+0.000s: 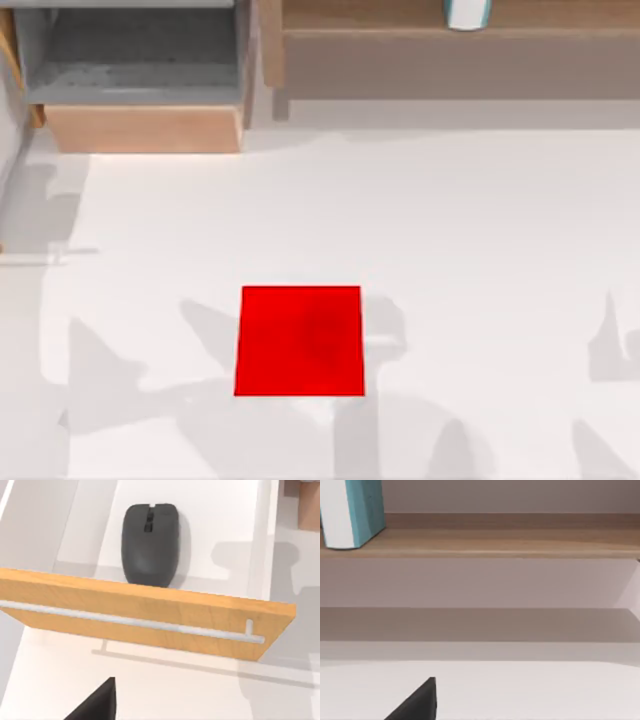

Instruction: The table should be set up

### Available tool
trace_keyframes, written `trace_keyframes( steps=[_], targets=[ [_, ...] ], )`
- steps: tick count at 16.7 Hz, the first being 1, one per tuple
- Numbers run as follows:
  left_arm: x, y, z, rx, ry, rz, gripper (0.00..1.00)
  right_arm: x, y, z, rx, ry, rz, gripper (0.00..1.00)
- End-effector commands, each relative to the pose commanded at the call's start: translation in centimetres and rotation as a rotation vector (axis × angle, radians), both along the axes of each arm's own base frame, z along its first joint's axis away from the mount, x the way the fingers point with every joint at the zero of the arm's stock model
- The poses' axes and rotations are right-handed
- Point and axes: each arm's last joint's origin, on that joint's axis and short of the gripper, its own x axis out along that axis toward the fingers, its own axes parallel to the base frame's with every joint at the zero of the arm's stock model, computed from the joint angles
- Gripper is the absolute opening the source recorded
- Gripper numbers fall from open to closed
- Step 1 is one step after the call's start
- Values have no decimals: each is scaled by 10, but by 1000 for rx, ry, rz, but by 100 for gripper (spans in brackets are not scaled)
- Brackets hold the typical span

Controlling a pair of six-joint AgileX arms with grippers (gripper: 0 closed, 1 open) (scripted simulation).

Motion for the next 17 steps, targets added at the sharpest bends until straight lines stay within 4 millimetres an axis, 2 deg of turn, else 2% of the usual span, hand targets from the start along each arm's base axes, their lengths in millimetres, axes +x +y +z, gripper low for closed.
trace_keyframes(
  steps=[2, 4, 6, 9, 13, 17],
  targets=[
    [42, 19, 3, -18, 106, 12, 100, 0, 0, 0, 0, 0, 0, 100],
    [83, 38, -3, -40, 205, 23, 100, 0, 0, 0, 0, 0, 0, 100],
    [121, 58, -18, -66, 296, 31, 100, 0, 0, 0, 0, 0, 0, 100],
    [168, 85, -52, -107, 417, 40, 100, 0, 0, 0, 0, 0, 0, 100],
    [207, 107, -103, -157, 539, 42, 100, 0, 0, 0, 0, 0, 0, 100],
    [227, 110, -139, -186, 606, 27, 100, 0, 0, 0, 0, 0, 0, 100]
  ],
)
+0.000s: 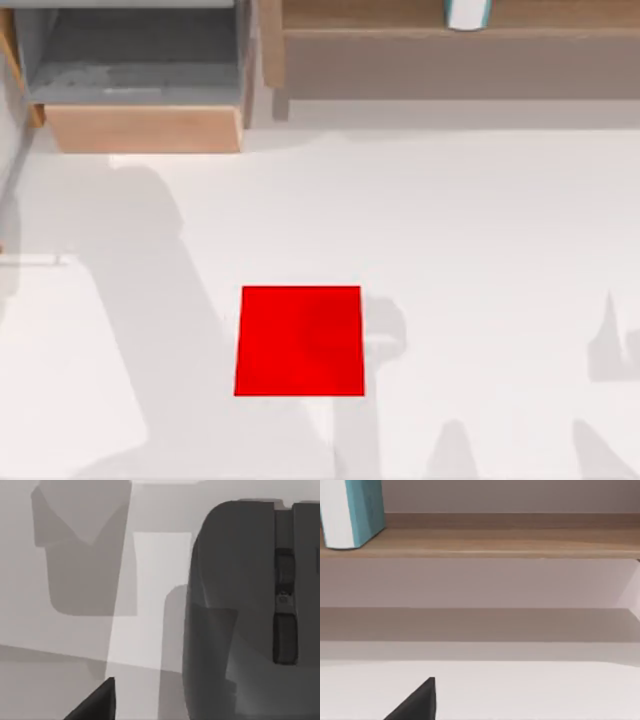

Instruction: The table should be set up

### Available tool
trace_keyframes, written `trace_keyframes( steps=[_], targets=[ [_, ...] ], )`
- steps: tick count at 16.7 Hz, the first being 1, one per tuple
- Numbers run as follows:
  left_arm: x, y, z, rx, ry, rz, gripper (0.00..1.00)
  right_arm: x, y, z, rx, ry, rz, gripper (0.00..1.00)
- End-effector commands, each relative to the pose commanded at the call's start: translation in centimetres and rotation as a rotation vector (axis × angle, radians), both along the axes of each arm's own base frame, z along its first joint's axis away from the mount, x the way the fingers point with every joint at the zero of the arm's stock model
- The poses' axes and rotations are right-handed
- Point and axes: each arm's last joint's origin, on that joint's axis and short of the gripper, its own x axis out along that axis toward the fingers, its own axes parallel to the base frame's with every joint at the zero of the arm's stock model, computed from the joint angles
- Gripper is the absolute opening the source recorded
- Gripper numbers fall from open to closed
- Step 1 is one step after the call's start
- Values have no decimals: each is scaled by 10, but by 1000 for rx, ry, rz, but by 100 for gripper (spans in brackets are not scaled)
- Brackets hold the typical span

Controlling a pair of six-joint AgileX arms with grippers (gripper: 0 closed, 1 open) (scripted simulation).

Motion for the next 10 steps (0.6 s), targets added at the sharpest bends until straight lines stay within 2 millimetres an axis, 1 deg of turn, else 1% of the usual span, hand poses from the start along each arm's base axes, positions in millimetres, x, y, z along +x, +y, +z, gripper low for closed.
trace_keyframes(
  steps=[2, 10],
  targets=[
    [3, -2, -6, -5, 8, -6, 100, 0, 0, 0, 0, 0, 0, 100],
    [3, 0, -7, -5, 9, -5, 100, 0, 0, 0, 0, 0, 0, 100]
  ],
)
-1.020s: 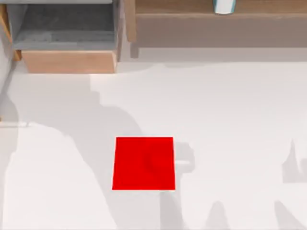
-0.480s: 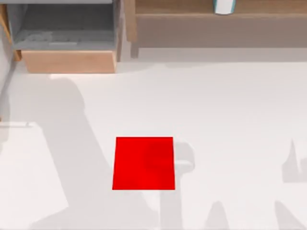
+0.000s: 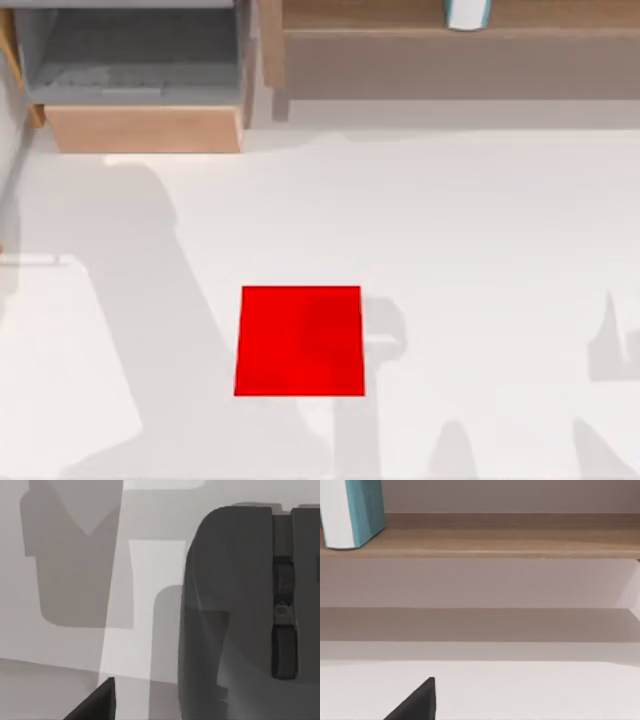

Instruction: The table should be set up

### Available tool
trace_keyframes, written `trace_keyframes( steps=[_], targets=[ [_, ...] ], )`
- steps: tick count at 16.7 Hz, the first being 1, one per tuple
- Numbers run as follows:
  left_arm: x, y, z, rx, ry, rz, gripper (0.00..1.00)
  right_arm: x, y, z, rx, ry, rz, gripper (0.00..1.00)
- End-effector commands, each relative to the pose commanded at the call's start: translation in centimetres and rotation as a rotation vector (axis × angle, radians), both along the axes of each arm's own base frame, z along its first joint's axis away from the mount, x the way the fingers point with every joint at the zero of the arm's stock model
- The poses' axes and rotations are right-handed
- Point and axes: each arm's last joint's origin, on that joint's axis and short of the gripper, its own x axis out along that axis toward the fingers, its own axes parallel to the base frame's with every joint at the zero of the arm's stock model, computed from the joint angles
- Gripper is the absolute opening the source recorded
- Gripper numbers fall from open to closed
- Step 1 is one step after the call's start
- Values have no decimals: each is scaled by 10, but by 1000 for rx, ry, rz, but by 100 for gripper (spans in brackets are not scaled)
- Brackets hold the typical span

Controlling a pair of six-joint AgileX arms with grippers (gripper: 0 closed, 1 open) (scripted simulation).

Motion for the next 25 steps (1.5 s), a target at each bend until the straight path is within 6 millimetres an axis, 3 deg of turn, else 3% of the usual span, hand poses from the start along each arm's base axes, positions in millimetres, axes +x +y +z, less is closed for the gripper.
trace_keyframes(
  steps=[19, 25],
  targets=[
    [4, -1, -29, 0, -1, -2, 100, 0, 0, 0, 0, 0, 0, 100],
    [4, -1, -29, 0, -1, -2, 55, 0, 0, 0, 0, 0, 0, 100]
  ],
)
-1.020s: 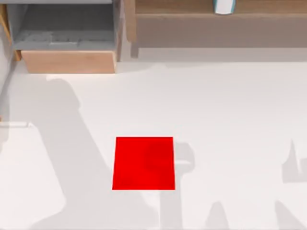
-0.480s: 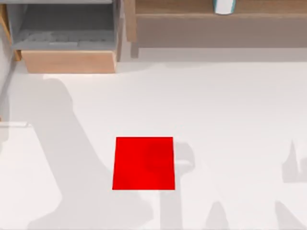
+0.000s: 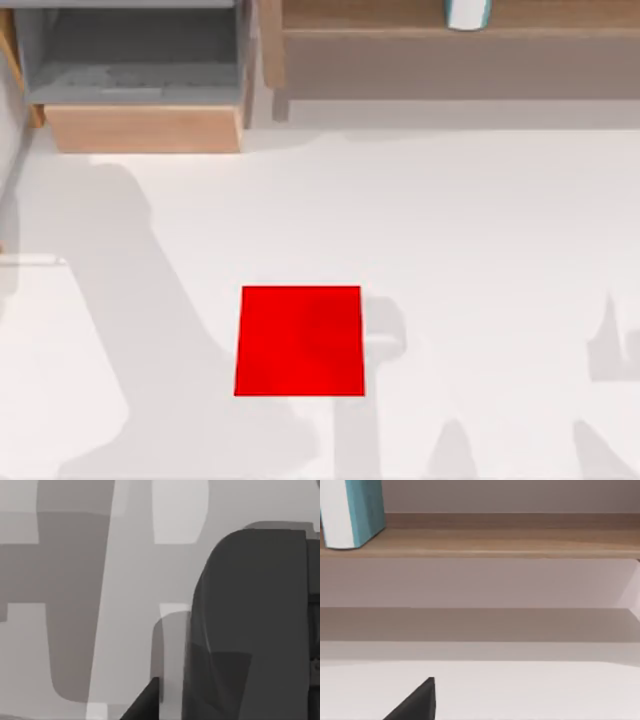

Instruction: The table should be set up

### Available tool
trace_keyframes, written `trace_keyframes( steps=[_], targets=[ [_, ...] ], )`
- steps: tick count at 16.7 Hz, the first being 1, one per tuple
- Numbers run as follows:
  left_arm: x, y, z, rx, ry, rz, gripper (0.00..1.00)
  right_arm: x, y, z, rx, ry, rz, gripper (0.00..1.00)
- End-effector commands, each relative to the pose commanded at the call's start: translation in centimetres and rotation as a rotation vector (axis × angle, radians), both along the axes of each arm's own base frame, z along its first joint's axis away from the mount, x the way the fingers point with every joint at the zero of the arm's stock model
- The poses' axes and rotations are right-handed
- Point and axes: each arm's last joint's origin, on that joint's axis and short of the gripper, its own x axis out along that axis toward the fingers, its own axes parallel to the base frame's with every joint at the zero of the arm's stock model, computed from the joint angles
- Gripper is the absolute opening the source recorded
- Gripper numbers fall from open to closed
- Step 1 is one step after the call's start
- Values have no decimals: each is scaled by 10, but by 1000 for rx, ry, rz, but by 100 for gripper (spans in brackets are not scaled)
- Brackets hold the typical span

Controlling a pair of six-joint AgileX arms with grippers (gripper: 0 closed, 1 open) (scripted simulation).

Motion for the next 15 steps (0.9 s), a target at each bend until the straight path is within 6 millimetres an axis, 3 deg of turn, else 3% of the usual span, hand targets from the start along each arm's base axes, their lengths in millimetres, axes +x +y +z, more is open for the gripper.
trace_keyframes(
  steps=[7, 15],
  targets=[
    [0, 0, 0, 0, 0, 0, 2, 0, 0, 0, 0, 0, 0, 100],
    [0, 0, 0, 0, 0, 0, 0, 0, 0, 0, 0, 0, 0, 100]
  ],
)
